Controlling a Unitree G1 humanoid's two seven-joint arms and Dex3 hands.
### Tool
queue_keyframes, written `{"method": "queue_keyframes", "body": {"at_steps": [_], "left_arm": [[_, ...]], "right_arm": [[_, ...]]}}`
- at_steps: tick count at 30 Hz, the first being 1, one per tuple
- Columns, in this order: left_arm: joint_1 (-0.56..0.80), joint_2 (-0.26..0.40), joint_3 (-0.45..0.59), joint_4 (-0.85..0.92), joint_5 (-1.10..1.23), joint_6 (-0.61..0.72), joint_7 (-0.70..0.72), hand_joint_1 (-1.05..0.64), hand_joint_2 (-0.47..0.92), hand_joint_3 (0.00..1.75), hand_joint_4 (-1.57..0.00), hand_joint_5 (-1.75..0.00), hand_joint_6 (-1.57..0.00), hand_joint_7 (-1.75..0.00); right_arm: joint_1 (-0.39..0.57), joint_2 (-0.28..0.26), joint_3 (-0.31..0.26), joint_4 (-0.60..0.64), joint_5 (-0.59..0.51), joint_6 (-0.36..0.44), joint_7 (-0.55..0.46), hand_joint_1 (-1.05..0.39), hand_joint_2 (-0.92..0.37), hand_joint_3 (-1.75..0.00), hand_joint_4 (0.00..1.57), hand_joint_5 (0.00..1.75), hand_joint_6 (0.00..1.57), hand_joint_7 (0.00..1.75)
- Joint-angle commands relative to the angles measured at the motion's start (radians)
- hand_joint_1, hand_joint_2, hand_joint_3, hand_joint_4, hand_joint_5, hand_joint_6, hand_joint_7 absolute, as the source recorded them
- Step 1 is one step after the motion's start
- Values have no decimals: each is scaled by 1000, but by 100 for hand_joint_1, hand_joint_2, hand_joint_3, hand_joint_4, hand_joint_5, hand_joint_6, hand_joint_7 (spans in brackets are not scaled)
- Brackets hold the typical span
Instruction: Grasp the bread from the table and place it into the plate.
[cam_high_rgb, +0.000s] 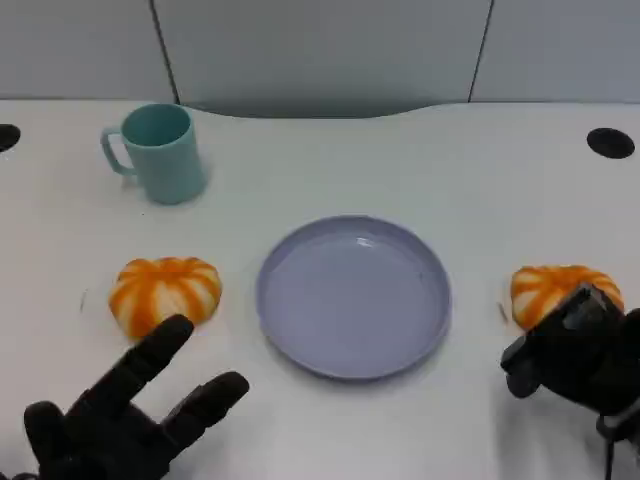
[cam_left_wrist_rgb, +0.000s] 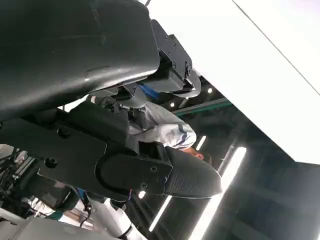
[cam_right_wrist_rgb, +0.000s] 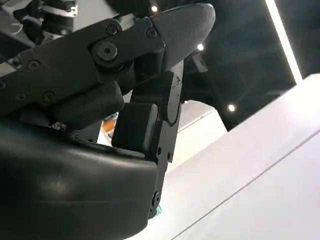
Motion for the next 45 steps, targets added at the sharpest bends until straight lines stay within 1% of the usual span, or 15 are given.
{"method": "queue_keyframes", "body": {"at_steps": [1, 4, 7, 9, 13, 15, 18, 20, 25, 29, 32, 33, 36, 41, 45], "left_arm": [[7, 19, -2, -10, 0, 9, -46, -102, 92, 14, -44, -38, -53, -4], [7, 21, -3, -11, 0, 9, -48, -102, 92, 13, -44, -36, -53, -3], [21, 15, 4, -40, -5, 5, -16, -100, 92, 12, -48, -36, -55, -3], [39, -3, 21, -88, -17, -15, 24, -97, 92, 11, -50, -35, -55, -3], [190, -71, 20, -578, 25, -178, 249, -91, 88, 4, -59, -36, -59, -3], [231, -82, 18, -758, 66, -246, 348, -88, 87, 2, -63, -39, -61, -2], [220, -62, 27, -906, 138, -371, 439, -79, 87, 1, -61, -43, -62, -2], [178, -34, 22, -909, 187, -473, 458, -74, 89, 2, -60, -42, -62, -2], [102, 24, -26, -858, 328, -683, 579, -70, 89, 0, -58, -38, -63, -1], [14, 83, -43, -764, 508, -848, 725, -74, 89, 0, -50, -33, -57, 0], [-84, 162, -57, -594, 822, -950, 976, -89, 92, 4, -33, -24, -44, 0], [-123, 191, -76, -512, 926, -967, 1071, -98, 92, 12, -23, -17, -33, 0], [-227, 250, -176, -270, 1146, -951, 1321, -104, 92, 16, -12, -10, -22, 0], [-392, 287, -391, 95, 1395, -852, 1694, -105, 92, 11, -6, -5, -18, 0], [-486, 272, -525, 315, 1460, -739, 1801, -105, 92, 12, -1, -3, -13, 0]], "right_arm": [[-19, -18, -1, 79, -12, -51, 36, -51, -91, -1, 156, 7, 140, 0], [-27, -18, -7, 101, -9, -62, 46, -50, -92, -1, 157, 8, 140, 1], [-14, -15, 0, 63, -9, -42, 21, -51, -90, 0, 157, 12, 143, 2], [-17, -7, -3, 60, -4, -58, 32, -50, -91, -1, 157, 12, 142, 1], [-27, -3, -4, 66, -3, -33, 8, -49, -90, 0, 157, 11, 143, 1], [-21, 0, 0, 52, -6, -26, -13, -51, -89, 0, 157, 12, 145, 2], [-24, 7, -1, 47, -3, -30, -18, -49, -89, 0, 157, 10, 145, 1], [-30, 7, -12, 58, 6, -17, -29, -48, -87, 0, 157, 10, 146, 1], [-38, -3, -13, 59, 4, 7, -36, -47, -86, 0, 157, 8, 146, 1], [-29, 6, -17, 19, 11, -19, -37, -48, -88, -1, 157, 11, 146, 1], [-20, 10, -11, -9, 12, -6, -47, -49, -88, 0, 157, 13, 147, 1], [-18, 10, -9, -11, 11, -6, -47, -50, -88, 0, 157, 12, 147, 1], [-16, 9, -7, -4, 12, 8, -32, -49, -87, 0, 157, 9, 146, 0], [0, 8, -9, 6, 9, -4, -20, -49, -87, 0, 157, 10, 146, 0], [3, 13, -18, 37, 12, -33, 13, -48, -89, -1, 157, 6, 142, 0]]}}
